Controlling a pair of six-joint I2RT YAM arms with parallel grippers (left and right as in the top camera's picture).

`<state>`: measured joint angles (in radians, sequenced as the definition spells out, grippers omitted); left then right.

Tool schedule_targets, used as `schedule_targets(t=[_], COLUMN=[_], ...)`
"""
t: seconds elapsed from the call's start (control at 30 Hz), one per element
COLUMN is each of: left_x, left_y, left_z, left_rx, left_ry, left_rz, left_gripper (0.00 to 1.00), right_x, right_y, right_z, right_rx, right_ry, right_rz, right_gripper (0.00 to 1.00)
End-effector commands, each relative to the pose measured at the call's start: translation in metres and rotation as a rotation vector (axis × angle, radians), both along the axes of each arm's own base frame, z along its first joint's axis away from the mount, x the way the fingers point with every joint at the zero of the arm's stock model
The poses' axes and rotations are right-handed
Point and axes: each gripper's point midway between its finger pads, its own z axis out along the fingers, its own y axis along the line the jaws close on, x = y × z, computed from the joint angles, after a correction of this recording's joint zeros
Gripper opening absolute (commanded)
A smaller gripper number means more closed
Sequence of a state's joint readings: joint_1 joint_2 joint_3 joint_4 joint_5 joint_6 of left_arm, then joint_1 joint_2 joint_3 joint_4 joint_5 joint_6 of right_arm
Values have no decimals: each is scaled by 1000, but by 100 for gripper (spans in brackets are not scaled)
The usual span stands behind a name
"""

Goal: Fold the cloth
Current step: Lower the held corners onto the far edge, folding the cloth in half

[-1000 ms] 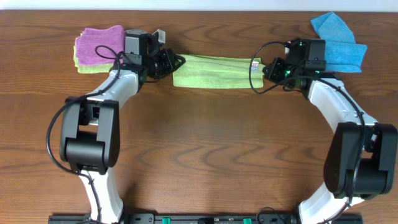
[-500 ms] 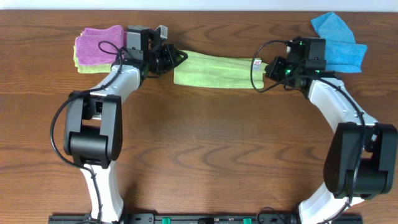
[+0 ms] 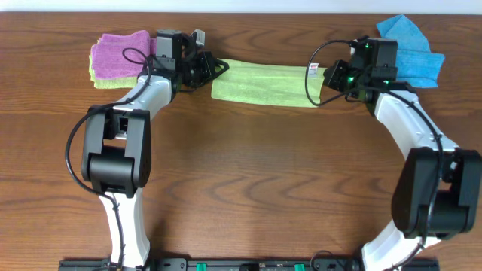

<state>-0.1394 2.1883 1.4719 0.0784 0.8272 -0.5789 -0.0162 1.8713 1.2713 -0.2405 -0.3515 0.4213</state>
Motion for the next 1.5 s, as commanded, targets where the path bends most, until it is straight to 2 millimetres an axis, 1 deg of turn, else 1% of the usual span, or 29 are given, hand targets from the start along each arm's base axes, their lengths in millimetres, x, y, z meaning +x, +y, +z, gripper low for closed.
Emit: schedule_targets(t=[0.0,0.2,0.33,0.6,0.97,1.17,1.33,1.47], left_x=[15,23,28,29,14,5,1,-1], left_y=[16,27,22,21,18,19,17,18], left_z=[3,-1,-7,-12,-21,-29,-29,-31], left_rx=[27,40,16,21,25,33,24,26], left_ry=[-31,-33,-12,1,64,117,129,146], left_rz=[46,71,47,41,4,-4,-15,-15], left_gripper=[6,6,6,6,6,6,6,6], right_x=[13,19,20,16,-8,-17,-21,-29], right_y=[-7,-11,-12,-11,-9,-9,-9,-9], right_z=[-6,-4,-4,-7,-26,-31,-34,-38], right_rx=[-23,-24,-25,-27,-30,-30,-29,-29], right_ry=[1,-7,-6,11,134,180,204,240], right_rz=[-25,-33,-34,-31,-21,-20,-20,-19], right_gripper=[2,2,2,2,2,2,2,1])
